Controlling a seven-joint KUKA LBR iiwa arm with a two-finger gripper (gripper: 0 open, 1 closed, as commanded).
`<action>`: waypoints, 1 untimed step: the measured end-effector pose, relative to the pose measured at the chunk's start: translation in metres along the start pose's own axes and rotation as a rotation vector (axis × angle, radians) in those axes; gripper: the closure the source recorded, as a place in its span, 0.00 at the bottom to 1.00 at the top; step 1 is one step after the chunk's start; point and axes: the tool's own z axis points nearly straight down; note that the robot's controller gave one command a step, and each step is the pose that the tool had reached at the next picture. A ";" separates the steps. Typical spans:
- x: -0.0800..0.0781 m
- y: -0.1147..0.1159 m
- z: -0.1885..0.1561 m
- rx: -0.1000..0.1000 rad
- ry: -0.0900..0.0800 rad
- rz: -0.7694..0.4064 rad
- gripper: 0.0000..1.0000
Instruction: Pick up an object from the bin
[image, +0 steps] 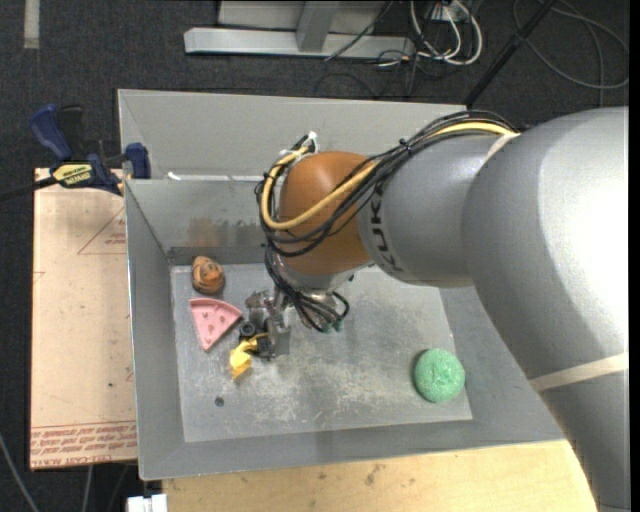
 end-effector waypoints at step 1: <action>0.000 -0.033 -0.117 0.001 0.002 -0.058 1.00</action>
Offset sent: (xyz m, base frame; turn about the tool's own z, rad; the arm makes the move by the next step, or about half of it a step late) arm 0.0000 0.0000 0.0000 0.0000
